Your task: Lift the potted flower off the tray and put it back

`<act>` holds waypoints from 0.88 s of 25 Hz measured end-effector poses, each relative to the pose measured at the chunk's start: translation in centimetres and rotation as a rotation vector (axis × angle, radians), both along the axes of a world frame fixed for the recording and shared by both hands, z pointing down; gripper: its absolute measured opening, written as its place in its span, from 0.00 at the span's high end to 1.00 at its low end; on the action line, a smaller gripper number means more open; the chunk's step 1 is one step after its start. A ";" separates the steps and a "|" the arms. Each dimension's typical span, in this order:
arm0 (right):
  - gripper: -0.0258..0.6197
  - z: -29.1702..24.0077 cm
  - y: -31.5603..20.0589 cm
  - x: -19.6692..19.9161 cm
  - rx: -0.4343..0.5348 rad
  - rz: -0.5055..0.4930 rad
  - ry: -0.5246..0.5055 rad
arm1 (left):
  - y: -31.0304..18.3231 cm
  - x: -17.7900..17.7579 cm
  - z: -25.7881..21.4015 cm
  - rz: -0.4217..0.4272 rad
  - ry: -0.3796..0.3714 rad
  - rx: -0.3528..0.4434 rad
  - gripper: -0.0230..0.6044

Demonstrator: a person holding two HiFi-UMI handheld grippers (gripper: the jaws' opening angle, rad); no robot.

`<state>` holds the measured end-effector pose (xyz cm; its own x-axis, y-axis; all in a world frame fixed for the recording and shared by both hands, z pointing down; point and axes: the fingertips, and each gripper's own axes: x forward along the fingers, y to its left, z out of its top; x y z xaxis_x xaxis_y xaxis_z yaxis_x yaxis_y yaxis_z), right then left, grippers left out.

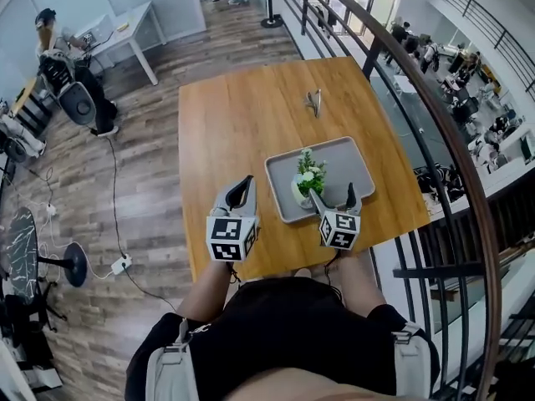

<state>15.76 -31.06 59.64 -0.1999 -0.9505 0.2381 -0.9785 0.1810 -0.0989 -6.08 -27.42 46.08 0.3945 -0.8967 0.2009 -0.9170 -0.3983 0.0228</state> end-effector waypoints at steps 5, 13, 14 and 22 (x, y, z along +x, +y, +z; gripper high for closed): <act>0.28 -9.2 1.3 2.2 0.198 0.047 -0.015 | -0.9 2.4 -0.2 0.059 0.019 0.004 0.94; 0.96 -19.0 2.8 4.8 0.332 0.195 0.003 | -1.5 5.9 -0.6 0.131 0.034 0.020 0.94; 0.97 -19.4 2.9 4.6 0.334 0.185 0.009 | -1.4 6.2 -0.8 0.136 0.036 0.026 0.94; 0.97 -18.6 3.4 4.0 0.305 0.159 0.009 | -1.1 7.6 -1.3 0.169 0.030 0.037 0.94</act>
<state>19.75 -27.66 41.06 -0.0423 -0.9972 -0.0612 -0.9975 0.0457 -0.0545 1.49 -28.47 44.76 0.5457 -0.8236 0.1548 -0.8360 -0.5479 0.0320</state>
